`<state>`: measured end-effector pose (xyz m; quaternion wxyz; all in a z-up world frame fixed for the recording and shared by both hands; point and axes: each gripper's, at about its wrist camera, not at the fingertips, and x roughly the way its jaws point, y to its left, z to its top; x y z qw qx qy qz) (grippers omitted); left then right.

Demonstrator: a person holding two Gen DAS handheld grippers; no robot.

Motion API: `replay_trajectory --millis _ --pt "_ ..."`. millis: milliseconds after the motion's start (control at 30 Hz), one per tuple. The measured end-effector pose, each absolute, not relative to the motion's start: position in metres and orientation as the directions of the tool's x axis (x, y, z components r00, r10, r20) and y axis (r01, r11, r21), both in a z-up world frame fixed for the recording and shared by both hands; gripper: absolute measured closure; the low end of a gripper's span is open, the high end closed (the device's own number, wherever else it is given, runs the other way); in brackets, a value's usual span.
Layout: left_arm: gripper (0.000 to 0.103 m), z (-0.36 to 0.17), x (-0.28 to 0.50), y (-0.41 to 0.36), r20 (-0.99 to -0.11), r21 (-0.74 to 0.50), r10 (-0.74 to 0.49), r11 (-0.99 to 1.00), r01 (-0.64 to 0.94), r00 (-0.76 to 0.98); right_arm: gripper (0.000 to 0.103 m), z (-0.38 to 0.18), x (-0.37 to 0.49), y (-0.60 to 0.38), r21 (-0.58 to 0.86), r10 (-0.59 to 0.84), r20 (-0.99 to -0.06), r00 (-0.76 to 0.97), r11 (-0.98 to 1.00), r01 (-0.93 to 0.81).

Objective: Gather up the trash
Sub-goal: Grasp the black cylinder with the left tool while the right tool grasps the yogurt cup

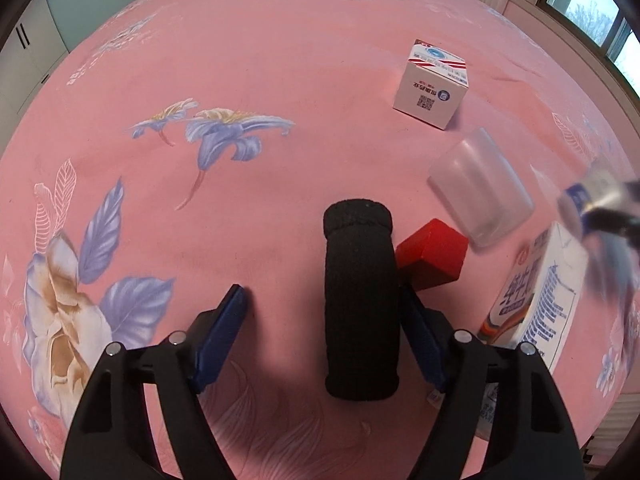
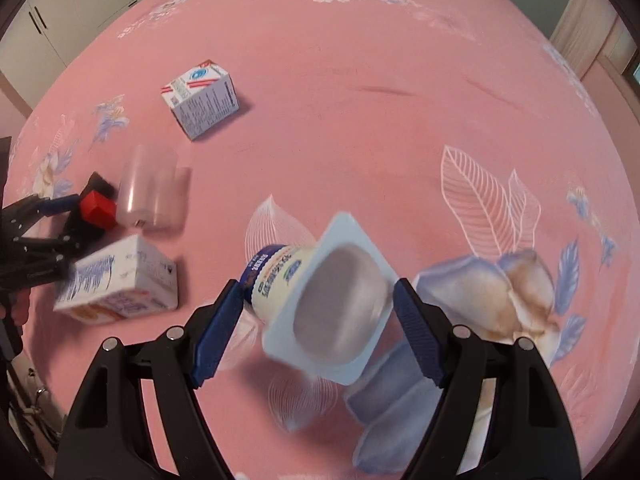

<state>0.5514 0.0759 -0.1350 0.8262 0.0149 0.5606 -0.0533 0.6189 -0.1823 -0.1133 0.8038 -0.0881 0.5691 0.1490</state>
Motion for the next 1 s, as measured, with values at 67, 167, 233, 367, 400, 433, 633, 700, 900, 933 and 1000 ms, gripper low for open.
replay_trajectory --millis 67,167,233,367,400,433,633,700,900,933,1000 --pt "0.03 -0.136 0.552 0.077 -0.928 -0.039 -0.073 0.994 0.101 0.365 0.027 -0.114 0.624 -0.182 0.039 0.144 -0.94 0.31 0.946 -0.321" --pt "0.036 -0.136 0.549 0.079 -0.924 -0.044 -0.079 0.994 0.103 0.373 0.026 -0.113 0.626 -0.178 0.026 0.135 -0.935 0.328 0.949 -0.316" --pt "0.04 -0.136 0.55 0.084 -0.925 -0.047 -0.085 0.993 0.111 0.371 0.027 -0.112 0.623 -0.173 0.004 0.126 -0.934 0.333 0.939 -0.344" --pt "0.048 -0.135 0.544 0.088 -0.928 -0.048 -0.093 0.99 0.13 0.361 0.027 -0.112 0.619 -0.164 0.009 0.148 -0.935 0.322 0.919 -0.395" --pt "0.049 -0.135 0.544 0.089 -0.928 -0.051 -0.094 0.99 0.128 0.36 0.027 -0.113 0.617 -0.162 -0.003 0.139 -0.935 0.326 0.916 -0.401" --pt "0.049 -0.135 0.544 0.09 -0.929 -0.052 -0.093 0.991 0.124 0.357 0.027 -0.114 0.616 -0.159 -0.018 0.13 -0.934 0.332 0.913 -0.407" --pt "0.054 -0.135 0.542 0.093 -0.932 -0.057 -0.098 0.99 0.128 0.348 0.029 -0.111 0.593 -0.135 -0.082 0.127 -0.919 0.373 0.864 -0.497" --pt "0.054 -0.134 0.541 0.096 -0.932 -0.061 -0.101 0.99 0.124 0.349 0.029 -0.109 0.589 -0.132 -0.115 0.118 -0.912 0.393 0.846 -0.52" --pt "0.069 -0.135 0.542 0.09 -0.932 -0.046 -0.088 0.991 0.127 0.351 0.032 -0.105 0.588 -0.136 -0.078 0.168 -0.904 0.394 0.84 -0.537" --pt "0.069 -0.133 0.543 0.089 -0.932 -0.049 -0.09 0.991 0.124 0.351 0.032 -0.105 0.589 -0.137 -0.063 0.179 -0.903 0.391 0.844 -0.532" --pt "0.069 -0.132 0.548 0.086 -0.931 -0.038 -0.081 0.991 0.126 0.357 0.033 -0.105 0.589 -0.142 -0.044 0.197 -0.898 0.394 0.849 -0.526"
